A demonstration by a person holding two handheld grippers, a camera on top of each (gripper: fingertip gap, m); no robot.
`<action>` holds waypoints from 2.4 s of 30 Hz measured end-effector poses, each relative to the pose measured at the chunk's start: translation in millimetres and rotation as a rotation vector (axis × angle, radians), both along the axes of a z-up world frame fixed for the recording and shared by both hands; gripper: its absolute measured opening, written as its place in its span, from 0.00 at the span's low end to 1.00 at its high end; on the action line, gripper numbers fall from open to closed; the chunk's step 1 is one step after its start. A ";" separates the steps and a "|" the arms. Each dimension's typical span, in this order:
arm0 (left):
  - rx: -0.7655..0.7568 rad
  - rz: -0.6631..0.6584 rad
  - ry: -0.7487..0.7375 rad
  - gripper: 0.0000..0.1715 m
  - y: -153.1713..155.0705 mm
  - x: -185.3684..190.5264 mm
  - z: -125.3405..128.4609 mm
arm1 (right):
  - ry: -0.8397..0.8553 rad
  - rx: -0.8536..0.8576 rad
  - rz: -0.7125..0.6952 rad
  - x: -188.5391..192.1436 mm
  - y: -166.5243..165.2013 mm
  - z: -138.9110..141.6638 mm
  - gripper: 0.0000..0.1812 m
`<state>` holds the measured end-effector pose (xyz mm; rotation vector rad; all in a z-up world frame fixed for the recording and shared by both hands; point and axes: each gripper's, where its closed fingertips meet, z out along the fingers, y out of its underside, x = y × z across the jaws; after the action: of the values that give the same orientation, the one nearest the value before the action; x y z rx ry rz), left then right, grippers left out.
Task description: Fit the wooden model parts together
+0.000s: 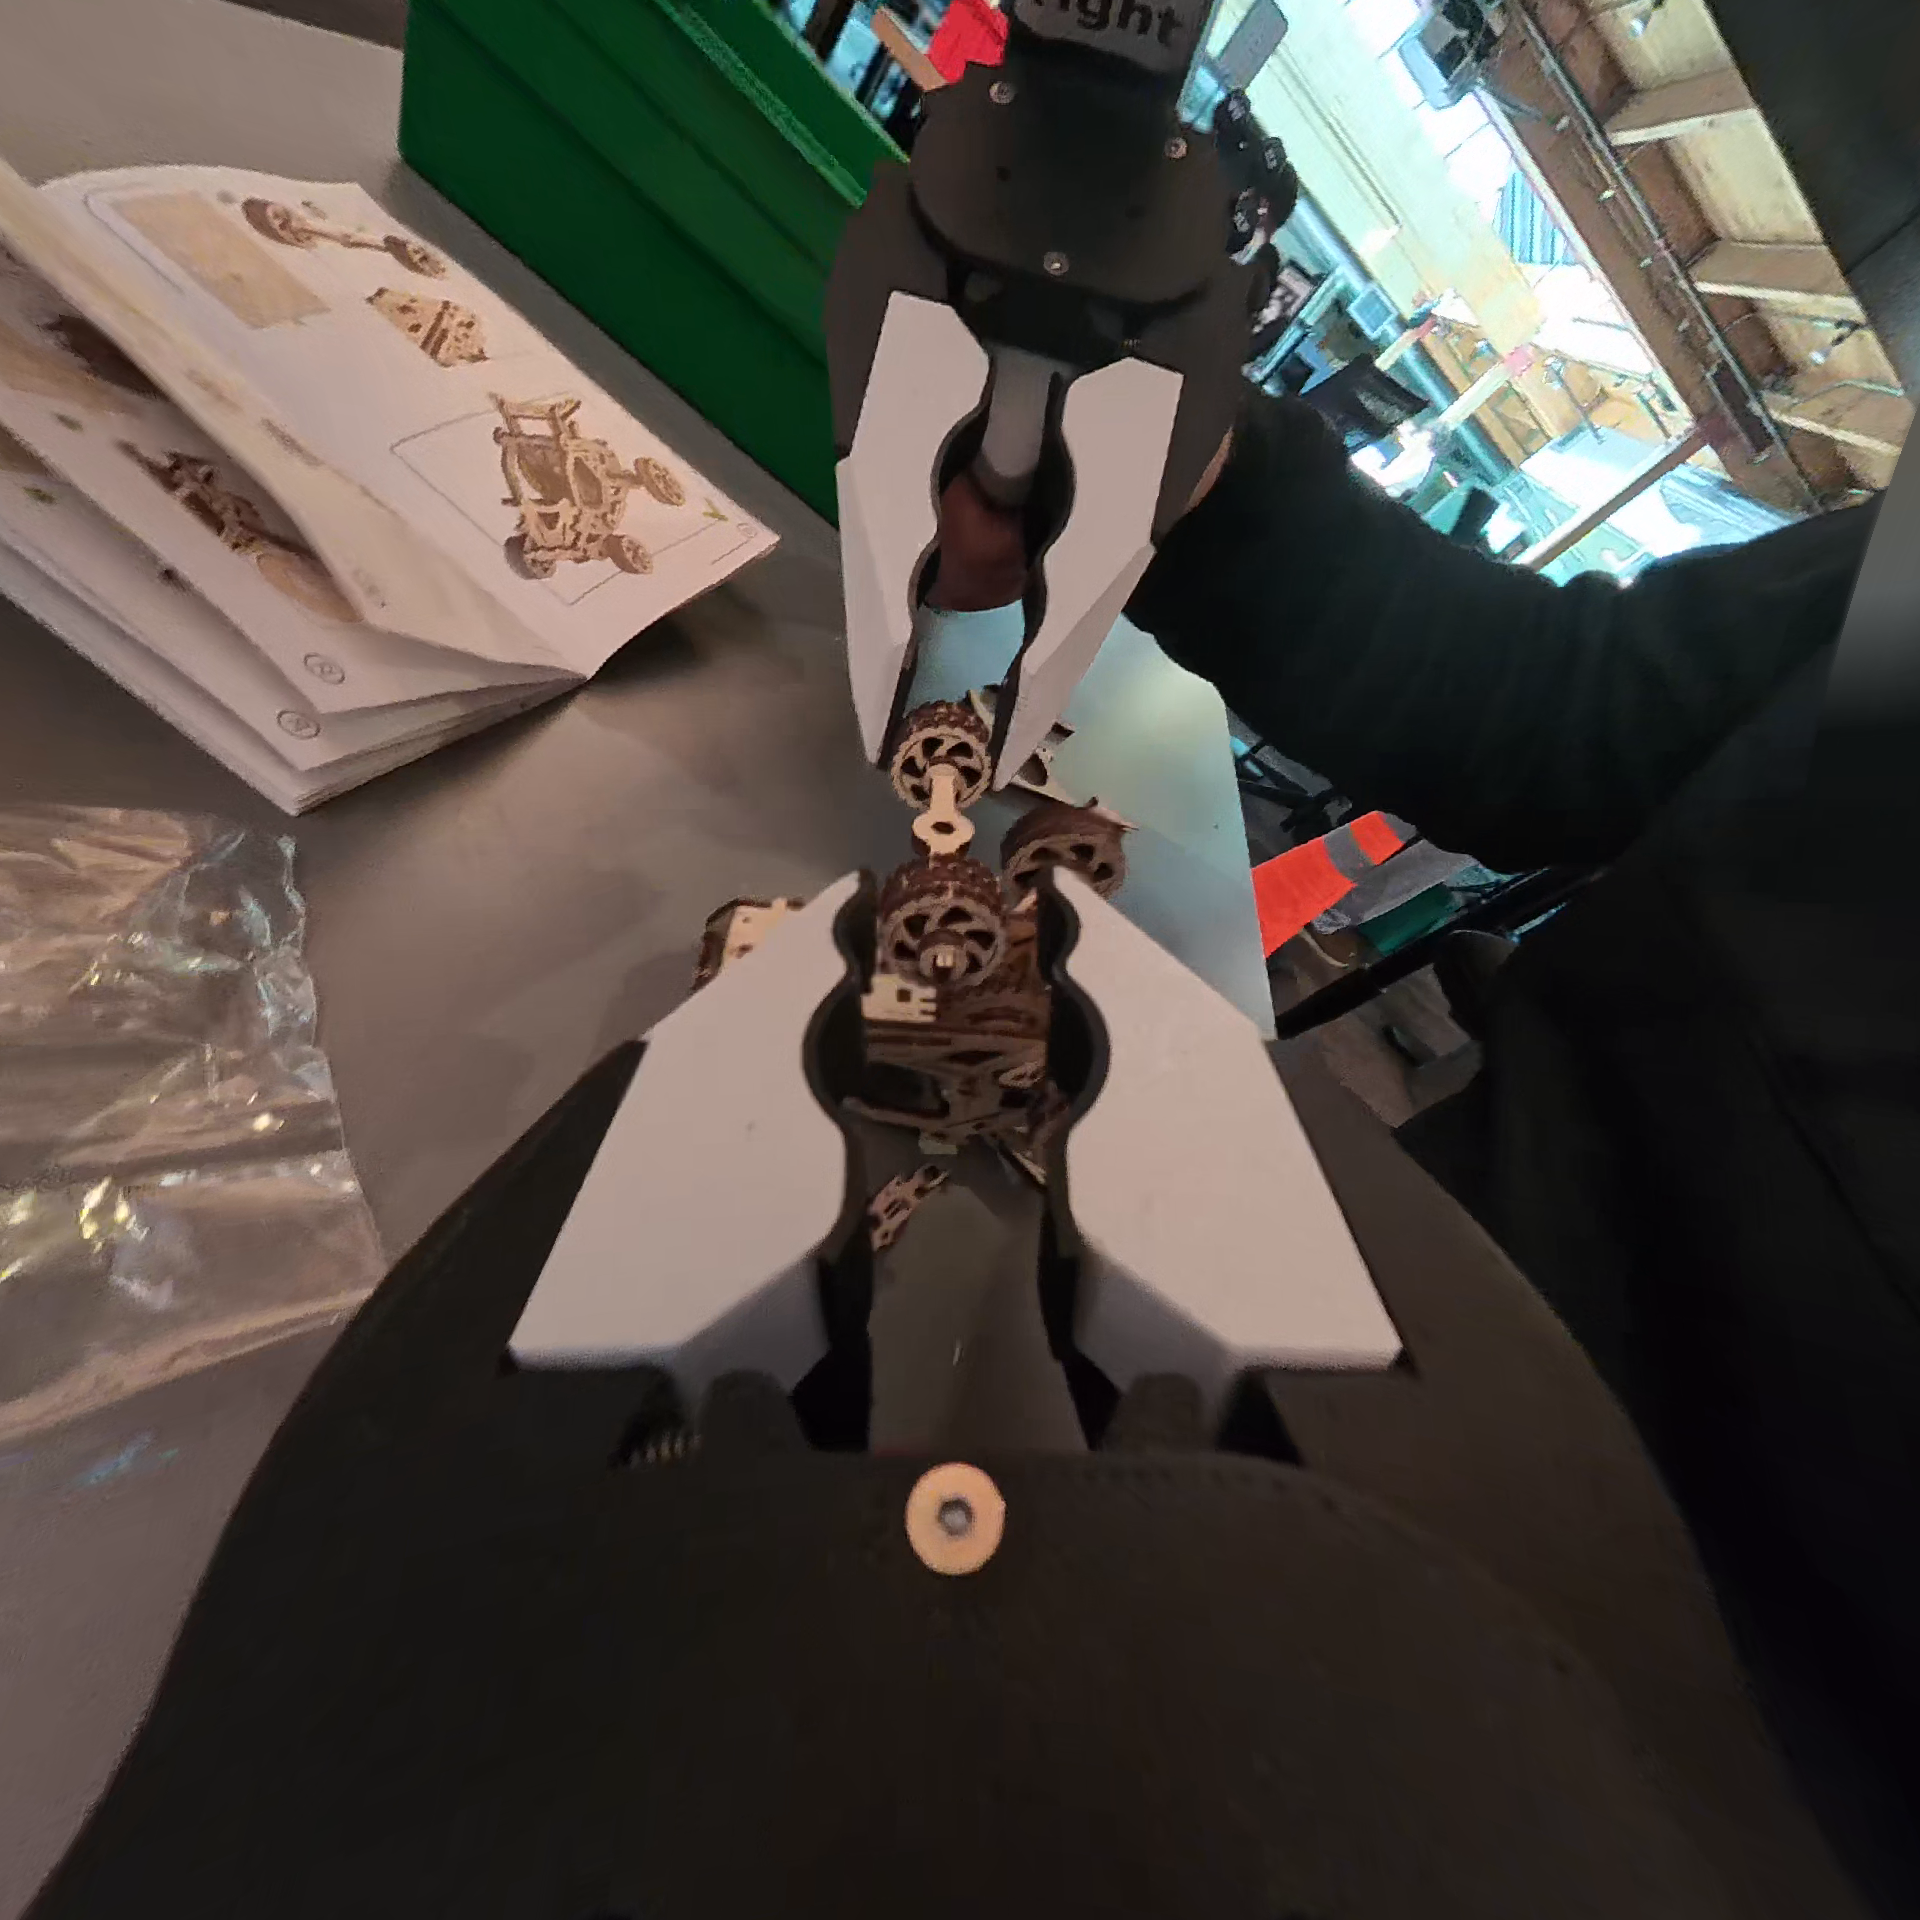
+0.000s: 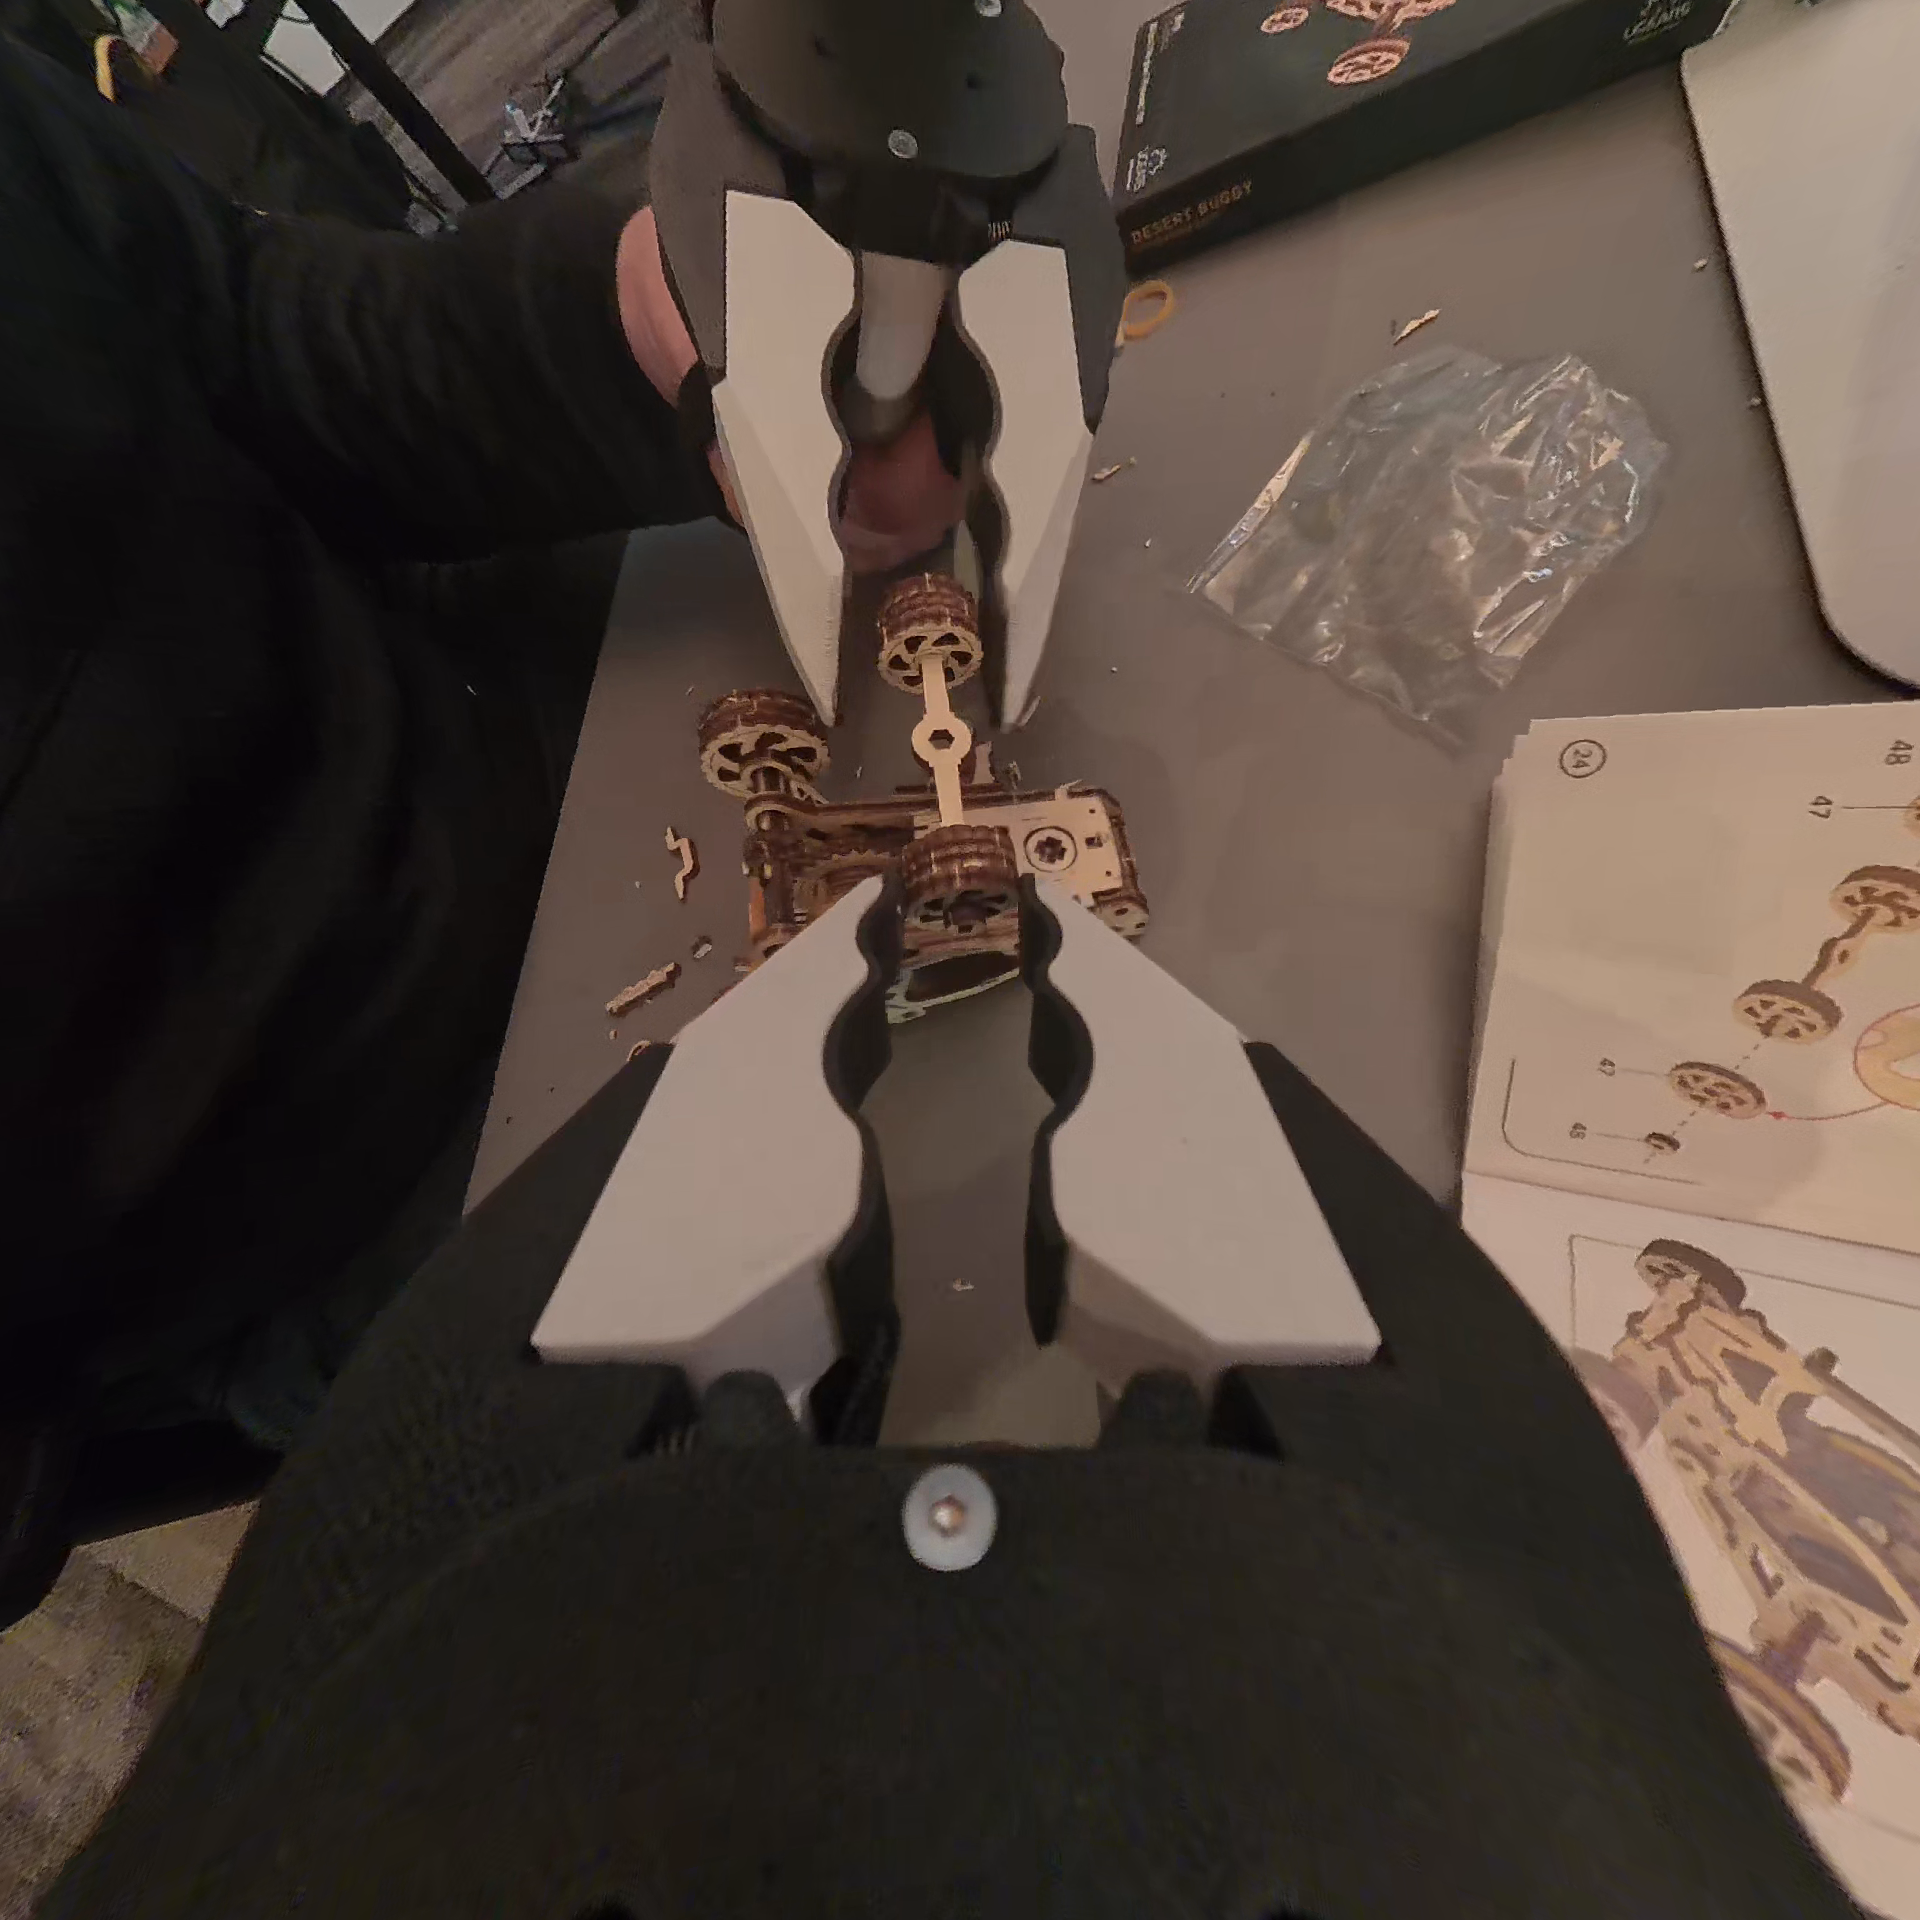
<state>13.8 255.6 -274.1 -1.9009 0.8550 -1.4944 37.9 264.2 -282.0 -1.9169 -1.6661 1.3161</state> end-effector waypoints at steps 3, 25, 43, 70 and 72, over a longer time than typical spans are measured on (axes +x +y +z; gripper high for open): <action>0.046 0.013 -0.025 0.12 3.5 5.4 11.3 | -0.010 0.020 -0.012 5.0 -0.8 5.5 0.11; 0.165 0.109 -0.148 0.12 23.8 -16.9 43.3 | -0.172 0.238 -0.361 78.6 -52.9 29.1 0.16; 0.128 0.403 -0.133 0.12 -40.4 -83.9 38.7 | -0.313 0.353 -0.393 53.5 -99.3 -44.1 0.10; 0.091 0.425 -0.141 0.12 -61.0 -87.1 9.9 | -0.326 0.362 -0.188 23.5 -117.9 -63.0 0.08; 0.092 0.424 -0.144 0.12 -61.2 -87.2 10.1 | -0.329 0.367 -0.196 23.7 -120.0 -65.0 0.07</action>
<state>-73.4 194.5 -264.0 -1.7473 0.4132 -1.2865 61.7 144.1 -347.1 -2.0757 -1.6652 0.5957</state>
